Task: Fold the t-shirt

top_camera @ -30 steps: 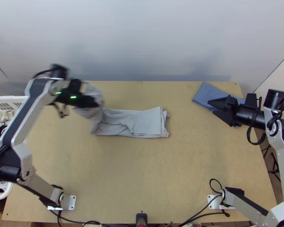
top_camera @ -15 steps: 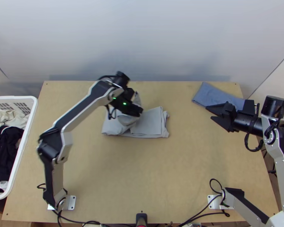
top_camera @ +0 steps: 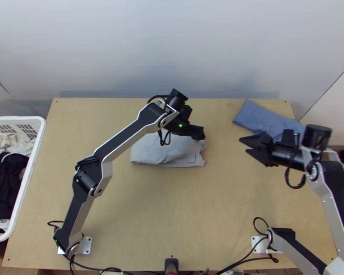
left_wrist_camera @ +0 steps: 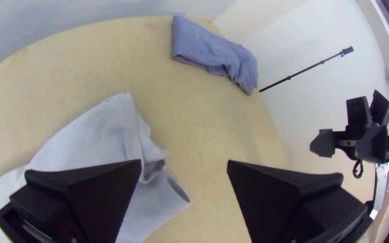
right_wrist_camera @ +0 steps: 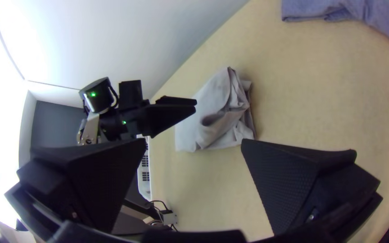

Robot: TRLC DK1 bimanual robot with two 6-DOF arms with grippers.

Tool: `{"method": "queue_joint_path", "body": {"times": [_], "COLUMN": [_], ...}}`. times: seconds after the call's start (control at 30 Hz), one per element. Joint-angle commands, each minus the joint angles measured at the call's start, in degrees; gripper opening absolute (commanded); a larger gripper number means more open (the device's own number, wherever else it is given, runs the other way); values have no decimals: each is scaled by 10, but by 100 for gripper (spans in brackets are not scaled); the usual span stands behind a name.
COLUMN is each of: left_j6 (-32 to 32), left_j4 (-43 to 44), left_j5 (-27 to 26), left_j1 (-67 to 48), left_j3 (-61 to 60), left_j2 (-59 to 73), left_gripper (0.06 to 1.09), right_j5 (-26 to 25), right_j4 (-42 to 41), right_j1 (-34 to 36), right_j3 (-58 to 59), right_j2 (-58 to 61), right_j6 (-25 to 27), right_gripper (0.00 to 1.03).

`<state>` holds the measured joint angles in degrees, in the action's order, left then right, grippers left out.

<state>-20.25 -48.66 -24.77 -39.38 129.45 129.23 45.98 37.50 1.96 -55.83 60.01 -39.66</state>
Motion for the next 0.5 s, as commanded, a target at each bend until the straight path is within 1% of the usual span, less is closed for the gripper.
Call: {"method": "queue_joint_path", "body": {"times": [0.0, 0.1, 0.27, 0.37, 0.43, 0.47], "left_j6": [-14, -13, 0, 15, 24, 28], "left_j4": [23, 10, -15, -35, -42, -48], "left_j5": [0, 0, 0, 2, 11, 18], "left_j1": [5, 32, 80, 108, 124, 129], "left_j3": [12, 2, -7, -10, -20, -23], "left_j2": [-16, -40, -75, -100, -122, -131], "left_gripper": [104, 104, 104, 104, 104, 104], "right_j5": [-25, -37, -45, -52, -75, -82], "right_j4": [-74, -121, -194, -207, -212, -220], "right_j1": [-50, -86, -134, -158, -173, -178], "right_j3": [59, 66, 53, 27, 8, -1], "right_j2": [36, 92, 237, 316, 354, 371], "right_j6": [-4, -1, 11, 42, 70, 71], "right_gripper": [98, 98, 98, 98, 98, 98]}}
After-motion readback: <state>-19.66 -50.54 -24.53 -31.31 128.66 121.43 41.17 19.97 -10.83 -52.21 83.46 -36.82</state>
